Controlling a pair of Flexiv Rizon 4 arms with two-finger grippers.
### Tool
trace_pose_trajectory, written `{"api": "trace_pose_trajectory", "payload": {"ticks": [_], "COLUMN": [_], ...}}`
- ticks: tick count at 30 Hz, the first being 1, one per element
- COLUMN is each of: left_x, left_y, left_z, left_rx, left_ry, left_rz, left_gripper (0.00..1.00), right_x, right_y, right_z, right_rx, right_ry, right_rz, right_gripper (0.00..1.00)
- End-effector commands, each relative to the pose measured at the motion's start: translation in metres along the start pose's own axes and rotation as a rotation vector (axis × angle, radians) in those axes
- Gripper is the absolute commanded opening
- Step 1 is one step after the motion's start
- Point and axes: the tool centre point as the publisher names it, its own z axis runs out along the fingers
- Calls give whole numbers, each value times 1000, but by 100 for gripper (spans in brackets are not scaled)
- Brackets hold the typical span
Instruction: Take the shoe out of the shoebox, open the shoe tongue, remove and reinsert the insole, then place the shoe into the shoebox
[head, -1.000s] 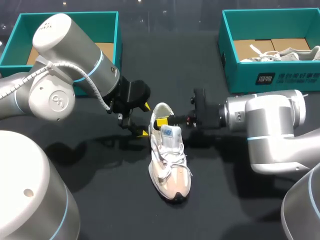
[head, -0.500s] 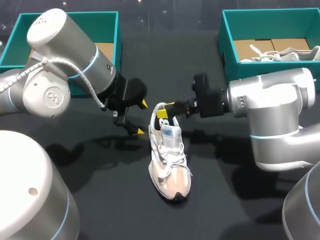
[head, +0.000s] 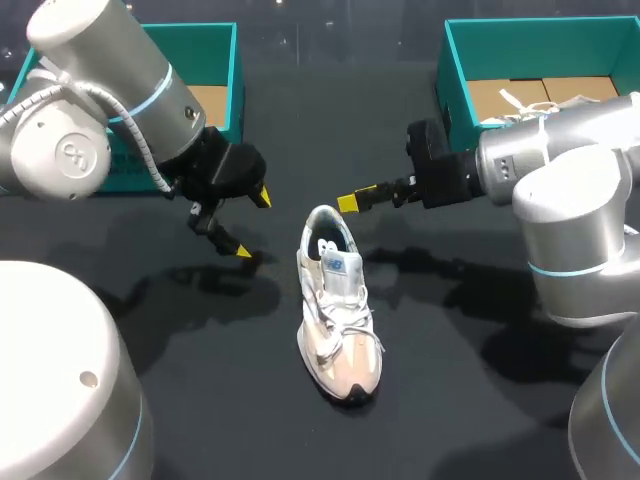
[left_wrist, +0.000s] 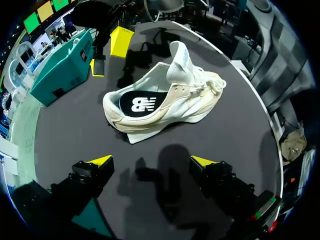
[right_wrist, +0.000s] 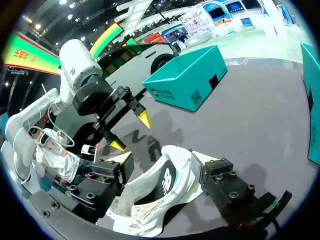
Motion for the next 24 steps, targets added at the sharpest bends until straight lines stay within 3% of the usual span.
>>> {"api": "trace_pose_trajectory", "payload": {"ticks": [1, 13, 15, 19, 21, 24], "left_x": [0, -19, -21, -25, -28, -33], "left_y": [9, 43, 47, 56, 62, 70], "left_z": [-34, -78, -85, -98, -103, -112], "left_rx": [-14, -31, -31, -23, -22, -14], "left_ry": [21, 76, 77, 86, 89, 98], "left_rz": [34, 86, 88, 81, 83, 95], "left_gripper": [100, 100, 100, 100, 100, 100], "right_x": [1, -5, -6, -4, -3, -2], "right_y": [11, 33, 35, 38, 38, 38], "right_z": [-17, -36, -38, -42, -44, -46], "right_rx": [247, 619, 657, 746, 766, 775], "right_ry": [-24, -72, -94, -128, -148, -197], "right_rz": [32, 217, 231, 281, 304, 331], "right_gripper": [73, 78, 83, 80, 76, 51]}}
